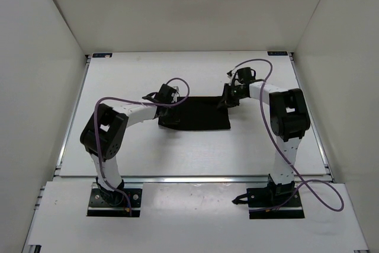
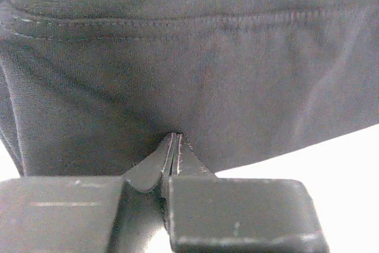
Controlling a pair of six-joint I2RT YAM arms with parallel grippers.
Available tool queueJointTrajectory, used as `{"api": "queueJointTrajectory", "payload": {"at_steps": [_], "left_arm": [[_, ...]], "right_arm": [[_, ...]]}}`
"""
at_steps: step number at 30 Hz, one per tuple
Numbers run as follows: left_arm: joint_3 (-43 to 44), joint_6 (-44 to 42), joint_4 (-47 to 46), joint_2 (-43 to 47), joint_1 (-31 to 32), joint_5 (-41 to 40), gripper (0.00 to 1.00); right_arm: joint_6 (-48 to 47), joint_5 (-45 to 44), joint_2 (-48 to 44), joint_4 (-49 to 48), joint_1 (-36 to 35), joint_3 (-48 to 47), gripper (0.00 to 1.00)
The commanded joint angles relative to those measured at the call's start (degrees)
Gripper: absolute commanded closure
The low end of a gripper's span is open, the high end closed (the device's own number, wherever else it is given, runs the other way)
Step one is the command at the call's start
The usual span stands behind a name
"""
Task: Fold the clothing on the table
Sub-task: Fold the skirt
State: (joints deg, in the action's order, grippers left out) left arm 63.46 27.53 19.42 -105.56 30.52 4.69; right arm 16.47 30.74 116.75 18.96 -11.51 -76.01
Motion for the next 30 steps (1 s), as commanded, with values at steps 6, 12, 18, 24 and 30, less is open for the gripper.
{"api": "queueJointTrajectory", "payload": {"at_steps": [6, 12, 18, 24, 30], "left_arm": [[-5.10, -0.37, 2.29, 8.08, -3.01, 1.63, 0.95], [-1.15, -1.52, 2.47, 11.94, -4.95, 3.40, 0.84], [-4.31, -2.21, -1.49, 15.12, -7.67, 1.91, 0.64], [-4.05, -4.59, 0.53, 13.19, -6.97, -1.87, 0.52], [-4.31, -4.94, 1.67, 11.43, -7.23, -2.93, 0.49]], "right_arm": [[-3.02, 0.98, -1.25, 3.28, 2.72, -5.56, 1.00], [-3.63, 0.47, -10.12, 3.19, 3.69, -0.91, 0.58], [-4.25, -0.59, -12.42, 3.10, 3.16, 4.98, 0.41], [-4.69, -3.49, -10.40, 3.98, 0.00, 7.45, 0.40], [-3.73, -5.17, -9.18, 1.96, -1.15, 9.21, 0.36]]}}
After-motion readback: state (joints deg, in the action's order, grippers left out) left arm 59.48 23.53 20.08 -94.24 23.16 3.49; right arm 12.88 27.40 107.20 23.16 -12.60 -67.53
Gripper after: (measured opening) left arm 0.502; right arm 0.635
